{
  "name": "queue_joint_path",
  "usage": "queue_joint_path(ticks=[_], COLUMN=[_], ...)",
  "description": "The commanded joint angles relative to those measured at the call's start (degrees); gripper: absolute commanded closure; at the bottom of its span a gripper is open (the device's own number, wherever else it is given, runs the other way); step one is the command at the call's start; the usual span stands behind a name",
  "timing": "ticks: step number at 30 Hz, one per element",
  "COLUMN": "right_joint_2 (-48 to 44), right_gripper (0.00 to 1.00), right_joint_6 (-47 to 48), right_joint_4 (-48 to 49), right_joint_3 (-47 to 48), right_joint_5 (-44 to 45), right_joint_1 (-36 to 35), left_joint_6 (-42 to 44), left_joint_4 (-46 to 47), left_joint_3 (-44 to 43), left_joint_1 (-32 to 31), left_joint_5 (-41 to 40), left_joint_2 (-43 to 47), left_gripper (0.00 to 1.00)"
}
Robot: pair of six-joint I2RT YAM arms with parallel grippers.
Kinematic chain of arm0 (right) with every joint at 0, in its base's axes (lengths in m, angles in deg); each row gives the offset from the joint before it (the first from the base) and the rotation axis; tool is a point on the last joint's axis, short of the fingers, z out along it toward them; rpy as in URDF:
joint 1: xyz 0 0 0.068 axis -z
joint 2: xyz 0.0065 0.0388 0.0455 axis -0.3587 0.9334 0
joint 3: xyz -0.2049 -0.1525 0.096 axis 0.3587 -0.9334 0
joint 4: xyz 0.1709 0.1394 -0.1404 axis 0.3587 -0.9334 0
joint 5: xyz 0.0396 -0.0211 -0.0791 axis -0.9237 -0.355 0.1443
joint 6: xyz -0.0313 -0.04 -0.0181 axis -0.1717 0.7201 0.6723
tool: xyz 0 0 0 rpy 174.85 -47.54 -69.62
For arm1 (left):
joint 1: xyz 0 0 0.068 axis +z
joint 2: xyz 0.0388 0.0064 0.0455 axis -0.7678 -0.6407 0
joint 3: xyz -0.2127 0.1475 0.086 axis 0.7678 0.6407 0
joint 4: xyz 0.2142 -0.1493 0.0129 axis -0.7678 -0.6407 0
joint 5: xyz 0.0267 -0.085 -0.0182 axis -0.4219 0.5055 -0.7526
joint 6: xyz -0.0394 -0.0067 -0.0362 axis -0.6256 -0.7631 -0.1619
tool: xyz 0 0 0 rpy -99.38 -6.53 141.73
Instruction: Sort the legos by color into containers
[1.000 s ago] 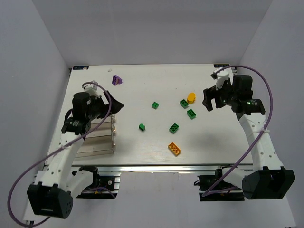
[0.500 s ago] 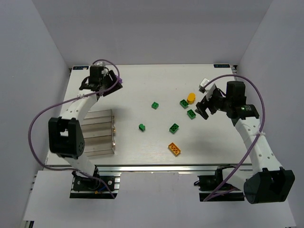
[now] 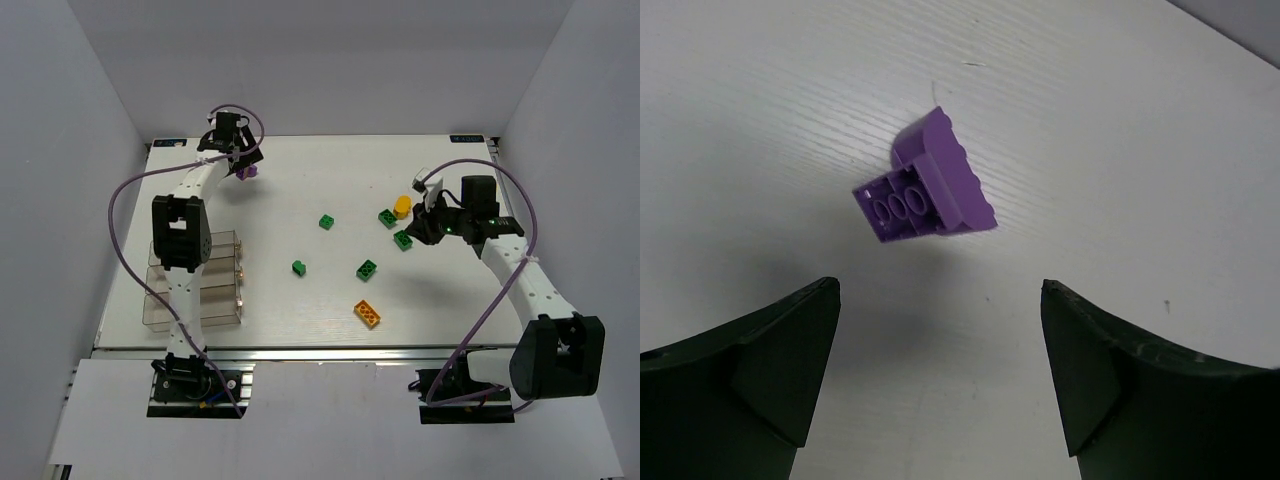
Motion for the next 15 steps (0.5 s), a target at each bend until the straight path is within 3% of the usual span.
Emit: queue_joint_path(ticks=[1,7,15], right_joint_2=[0.7,1.7,2.1], right_gripper=[0.73,0.70,0.67], right_joint_6=[-2.1,-2.8,-3.9], right_joint_4=[3.9,5.2,5.9], right_joint_3=[-0.6,-1.5,-2.1], right_joint_5=[-0.7,-0.6,-0.1], right_joint_1=[-0.4,-0.3,-0.2], left_joint_6=[-0.1,3.7,15.3], left_joint_4=[-4.0,0.6,6.9], left_joint_3=[-5.9,-6.9,-6.3], left_joint_1=[-0.3,-0.3,-0.3], left_joint_5=[-5.5,-3.6,1.2], left_joint_2=[-1.6,-3.8,-5.0], left_gripper=[0.09,0.09,0.09])
